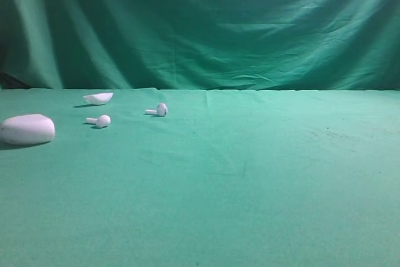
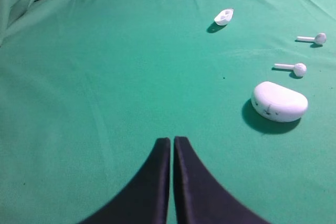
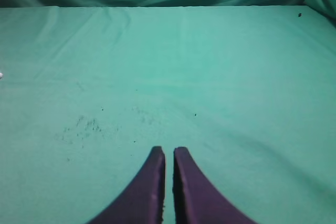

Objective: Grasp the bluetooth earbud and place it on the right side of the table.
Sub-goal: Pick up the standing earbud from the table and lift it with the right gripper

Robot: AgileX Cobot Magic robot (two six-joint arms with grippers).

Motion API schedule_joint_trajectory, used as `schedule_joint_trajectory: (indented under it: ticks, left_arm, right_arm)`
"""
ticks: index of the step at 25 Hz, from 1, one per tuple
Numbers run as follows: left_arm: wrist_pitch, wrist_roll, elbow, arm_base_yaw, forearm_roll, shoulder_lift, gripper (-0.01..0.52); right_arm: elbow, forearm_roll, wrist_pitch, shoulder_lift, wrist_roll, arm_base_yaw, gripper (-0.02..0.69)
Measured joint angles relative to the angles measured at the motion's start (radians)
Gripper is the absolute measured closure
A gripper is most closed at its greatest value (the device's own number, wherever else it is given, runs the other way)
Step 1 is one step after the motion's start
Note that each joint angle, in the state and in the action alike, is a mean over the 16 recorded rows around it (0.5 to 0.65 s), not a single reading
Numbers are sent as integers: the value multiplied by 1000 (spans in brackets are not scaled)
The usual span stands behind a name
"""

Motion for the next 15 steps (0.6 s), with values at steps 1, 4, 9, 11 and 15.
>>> schedule_joint_trajectory:
  ticks: [1,4,9,11,15]
  left_arm:
    - [0,0,0,0,0,0,514]
    - [0,0,0,0,0,0,514]
    - [0,0,0,0,0,0,514]
    - [0,0,0,0,0,0,514]
    - [0,0,0,0,0,0,514]
  right_arm:
    - [-1,5,-34,0,1,0,599]
    - [-16,20,-129,10,4,0,599]
    - [-97,45,-235,91,20,-1,599]
    - [-149,54,-250,151,35,-1,599]
    - [-271,62,-195,317,65,-2,599]
